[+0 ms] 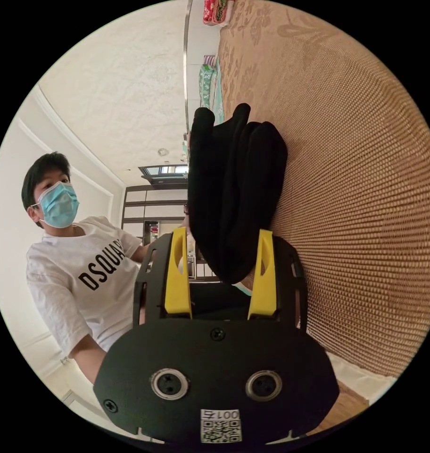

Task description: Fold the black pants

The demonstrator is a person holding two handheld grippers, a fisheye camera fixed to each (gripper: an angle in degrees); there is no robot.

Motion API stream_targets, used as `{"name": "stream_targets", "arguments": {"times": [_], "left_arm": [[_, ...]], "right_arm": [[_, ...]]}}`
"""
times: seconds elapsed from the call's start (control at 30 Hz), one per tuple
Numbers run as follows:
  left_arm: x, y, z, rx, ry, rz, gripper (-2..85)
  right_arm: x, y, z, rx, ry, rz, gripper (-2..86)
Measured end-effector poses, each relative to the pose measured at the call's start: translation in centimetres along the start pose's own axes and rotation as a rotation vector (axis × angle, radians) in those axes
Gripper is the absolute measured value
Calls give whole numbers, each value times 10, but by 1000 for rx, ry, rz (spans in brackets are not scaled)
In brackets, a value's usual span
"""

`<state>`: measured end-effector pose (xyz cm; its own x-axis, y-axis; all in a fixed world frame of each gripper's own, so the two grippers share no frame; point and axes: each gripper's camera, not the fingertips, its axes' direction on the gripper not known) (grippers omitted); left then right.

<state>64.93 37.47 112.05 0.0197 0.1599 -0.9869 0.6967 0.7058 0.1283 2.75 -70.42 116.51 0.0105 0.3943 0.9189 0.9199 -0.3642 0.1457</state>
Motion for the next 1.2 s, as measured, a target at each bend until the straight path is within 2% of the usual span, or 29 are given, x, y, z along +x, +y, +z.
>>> {"name": "stream_targets", "arguments": {"times": [0.1, 0.33, 0.47, 0.53, 0.63, 0.7, 0.83, 1.03, 1.2], "left_arm": [[-29, -13, -14, -24, 68, 10, 148], [-59, -57, 0, -171, -139, 57, 159], [-76, -67, 13, -184, -218, 74, 165], [-90, -71, 19, -183, -220, 64, 162], [-120, -76, 27, -164, -177, 36, 129], [-137, -74, 31, -106, -80, 49, 93], [-169, -60, 46, 68, 175, 70, 52], [-137, -68, 115, 143, 210, 151, 44], [-80, -129, 227, 187, 207, 320, 43]], "right_arm": [[-10, 4, -22, -5, 3, 7, 197], [-43, -26, -18, -125, 138, 2, 188], [-50, -45, -12, -239, 219, 21, 139], [-46, -51, -14, -260, 181, 49, 117], [-57, -57, -17, -303, 74, 3, 85], [-84, -57, -20, -272, -34, -53, 75], [-135, -56, -24, -221, -85, -94, 71], [-264, -87, -49, -319, 77, -244, 69], [-366, -131, -141, -376, 214, -384, 71]]}}
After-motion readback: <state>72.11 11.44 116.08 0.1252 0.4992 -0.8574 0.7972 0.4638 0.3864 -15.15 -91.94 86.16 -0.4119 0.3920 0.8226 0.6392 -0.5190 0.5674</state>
